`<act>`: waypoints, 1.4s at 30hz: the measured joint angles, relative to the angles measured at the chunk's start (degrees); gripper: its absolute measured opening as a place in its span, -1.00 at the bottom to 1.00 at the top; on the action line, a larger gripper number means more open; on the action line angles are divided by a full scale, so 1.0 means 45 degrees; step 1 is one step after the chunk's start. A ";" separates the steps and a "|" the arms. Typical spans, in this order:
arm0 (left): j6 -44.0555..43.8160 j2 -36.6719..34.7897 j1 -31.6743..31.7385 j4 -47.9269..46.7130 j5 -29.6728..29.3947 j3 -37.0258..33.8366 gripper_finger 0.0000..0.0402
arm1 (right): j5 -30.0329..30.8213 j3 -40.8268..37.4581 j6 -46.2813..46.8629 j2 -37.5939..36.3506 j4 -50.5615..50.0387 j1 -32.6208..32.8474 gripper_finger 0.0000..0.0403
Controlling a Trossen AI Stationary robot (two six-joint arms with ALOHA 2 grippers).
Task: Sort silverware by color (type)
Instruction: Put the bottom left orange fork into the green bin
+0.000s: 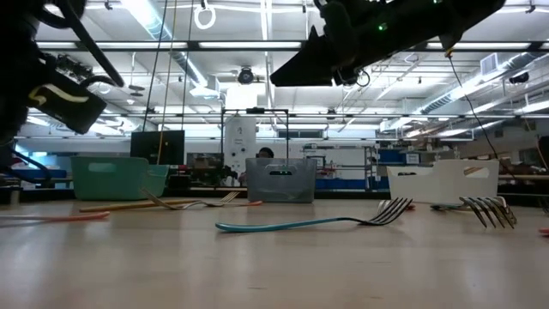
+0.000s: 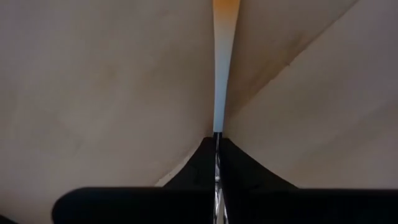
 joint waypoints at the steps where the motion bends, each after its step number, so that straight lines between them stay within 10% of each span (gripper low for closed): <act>1: 0.0316 0.0001 0.0104 -0.0046 0.0052 0.0042 -0.94 | 0.0000 0.0000 0.0138 0.0000 -0.0118 0.0036 -0.35; 42: 0.8641 -0.1360 0.3587 0.1281 -0.4229 0.0695 -0.93 | 0.2488 0.1038 0.0366 0.0000 -0.4724 0.1565 -0.35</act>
